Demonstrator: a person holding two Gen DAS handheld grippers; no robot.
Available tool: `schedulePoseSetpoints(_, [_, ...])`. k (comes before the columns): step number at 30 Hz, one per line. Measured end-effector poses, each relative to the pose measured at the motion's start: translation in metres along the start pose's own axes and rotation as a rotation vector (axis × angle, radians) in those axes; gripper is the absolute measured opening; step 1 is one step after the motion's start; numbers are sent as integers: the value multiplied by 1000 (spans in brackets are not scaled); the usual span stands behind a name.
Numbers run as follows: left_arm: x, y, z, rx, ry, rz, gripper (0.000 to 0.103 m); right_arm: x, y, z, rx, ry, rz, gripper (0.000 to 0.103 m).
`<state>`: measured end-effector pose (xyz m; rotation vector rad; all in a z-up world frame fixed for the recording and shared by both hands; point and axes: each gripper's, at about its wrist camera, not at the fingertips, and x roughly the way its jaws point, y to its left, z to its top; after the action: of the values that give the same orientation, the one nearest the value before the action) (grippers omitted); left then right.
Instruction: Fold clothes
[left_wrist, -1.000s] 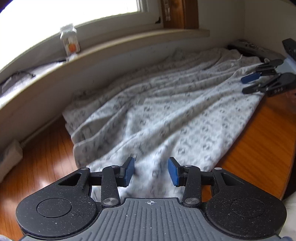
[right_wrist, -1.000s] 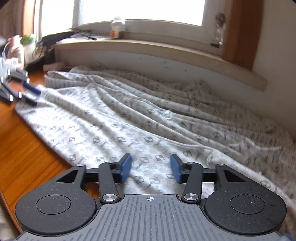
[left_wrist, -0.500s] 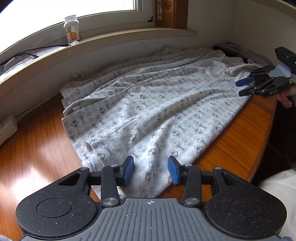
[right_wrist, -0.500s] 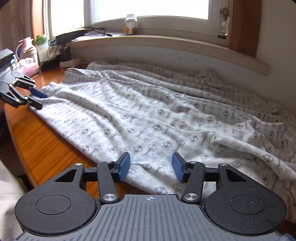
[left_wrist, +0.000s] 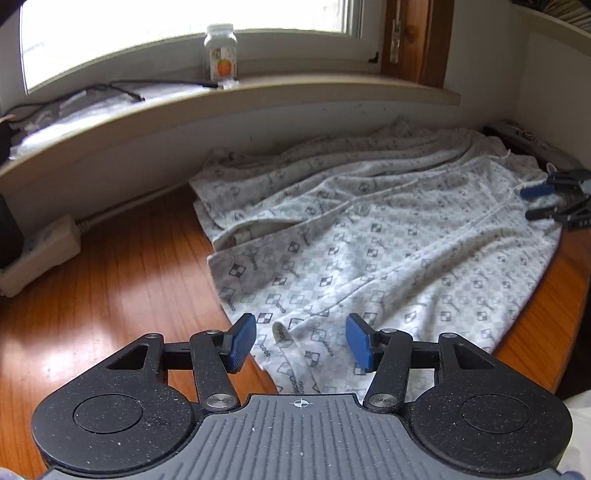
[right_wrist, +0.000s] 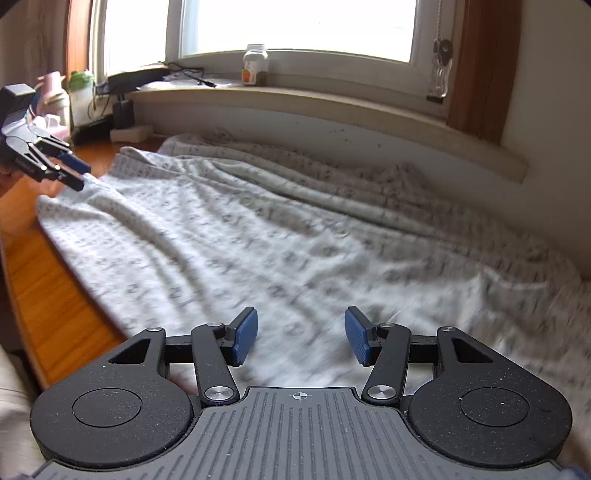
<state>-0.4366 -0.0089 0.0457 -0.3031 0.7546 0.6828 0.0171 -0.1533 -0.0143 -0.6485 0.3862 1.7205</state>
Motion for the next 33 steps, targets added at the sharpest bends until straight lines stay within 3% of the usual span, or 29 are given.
schedulePoseSetpoints(3, [5, 2, -3, -15, -1, -14, 49, 2, -16, 4, -38, 29, -7, 61])
schedulePoseSetpoints(8, [1, -4, -4, 2, -17, -50, 18, 2, -38, 1, -61, 81, -39, 62])
schedulePoseSetpoints(13, [-7, -7, 2, 11, -55, -59, 13, -3, -54, -2, -11, 92, -4, 61])
schedulePoseSetpoints(14, [-9, -7, 3, 10, -66, -61, 10, -4, -57, -2, 5, 94, 6, 57])
schedulePoseSetpoints(15, [-11, -7, 4, 9, -81, -64, 9, -5, -58, -2, 19, 83, 4, 25])
schedulePoseSetpoints(16, [-15, -8, 6, 9, -105, -56, 8, -9, -59, 0, 29, 60, -9, 4])
schedulePoseSetpoints(21, [-37, -6, 17, -42, -208, -37, 7, -30, -51, 8, 18, -83, -96, 4])
schedulePoseSetpoints(22, [-38, -5, 21, -55, -218, -22, 8, -29, -50, 9, 14, -99, -121, 4])
schedulePoseSetpoints(25, [-13, 1, 26, -41, -110, 55, 12, -15, -50, 11, 18, -111, -182, 5])
schedulePoseSetpoints(28, [6, 1, 22, -25, -53, 173, 28, 9, -47, 4, 16, -36, -240, 14])
schedulePoseSetpoints(31, [5, -3, 19, -23, -86, 246, 50, 14, -40, -2, 24, -48, -270, 36])
schedulePoseSetpoints(33, [-1, -12, 22, -9, -122, 228, 61, 8, -33, -2, 29, -86, -242, 50])
